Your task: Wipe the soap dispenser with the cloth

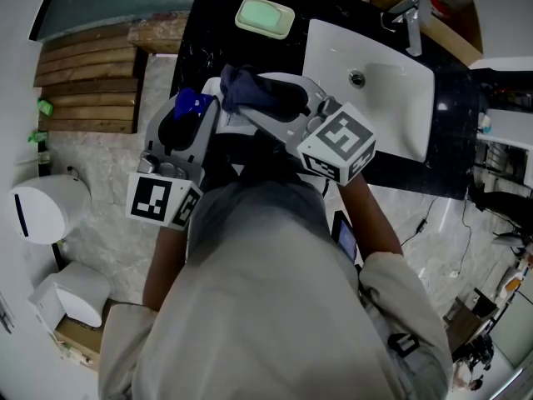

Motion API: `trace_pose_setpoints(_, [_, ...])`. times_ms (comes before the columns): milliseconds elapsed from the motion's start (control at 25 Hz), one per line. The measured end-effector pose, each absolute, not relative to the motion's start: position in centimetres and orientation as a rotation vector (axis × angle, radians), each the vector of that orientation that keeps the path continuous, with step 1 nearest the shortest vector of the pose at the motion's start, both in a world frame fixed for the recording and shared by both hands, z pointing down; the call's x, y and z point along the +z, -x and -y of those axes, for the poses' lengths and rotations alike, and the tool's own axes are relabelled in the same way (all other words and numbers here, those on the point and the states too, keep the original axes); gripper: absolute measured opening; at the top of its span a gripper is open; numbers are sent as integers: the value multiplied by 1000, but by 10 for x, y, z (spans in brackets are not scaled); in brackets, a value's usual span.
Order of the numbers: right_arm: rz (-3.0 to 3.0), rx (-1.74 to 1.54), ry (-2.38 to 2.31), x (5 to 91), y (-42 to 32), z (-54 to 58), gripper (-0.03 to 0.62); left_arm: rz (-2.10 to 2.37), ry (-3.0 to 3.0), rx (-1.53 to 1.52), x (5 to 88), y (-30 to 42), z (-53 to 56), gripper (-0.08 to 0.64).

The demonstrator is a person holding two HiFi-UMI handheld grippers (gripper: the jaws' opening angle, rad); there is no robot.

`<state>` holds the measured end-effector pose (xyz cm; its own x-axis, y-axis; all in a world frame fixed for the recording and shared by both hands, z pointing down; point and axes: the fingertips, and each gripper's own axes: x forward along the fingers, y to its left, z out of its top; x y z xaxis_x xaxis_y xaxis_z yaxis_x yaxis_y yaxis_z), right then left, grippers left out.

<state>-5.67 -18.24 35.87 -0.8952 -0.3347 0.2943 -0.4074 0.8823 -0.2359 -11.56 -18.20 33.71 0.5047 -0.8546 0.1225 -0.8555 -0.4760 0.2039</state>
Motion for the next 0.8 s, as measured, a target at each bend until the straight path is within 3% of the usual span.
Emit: trace_pose_setpoints(800, [2727, 491, -586, 388, 45, 183, 179, 1447, -2496, -4, 340, 121, 186, 141])
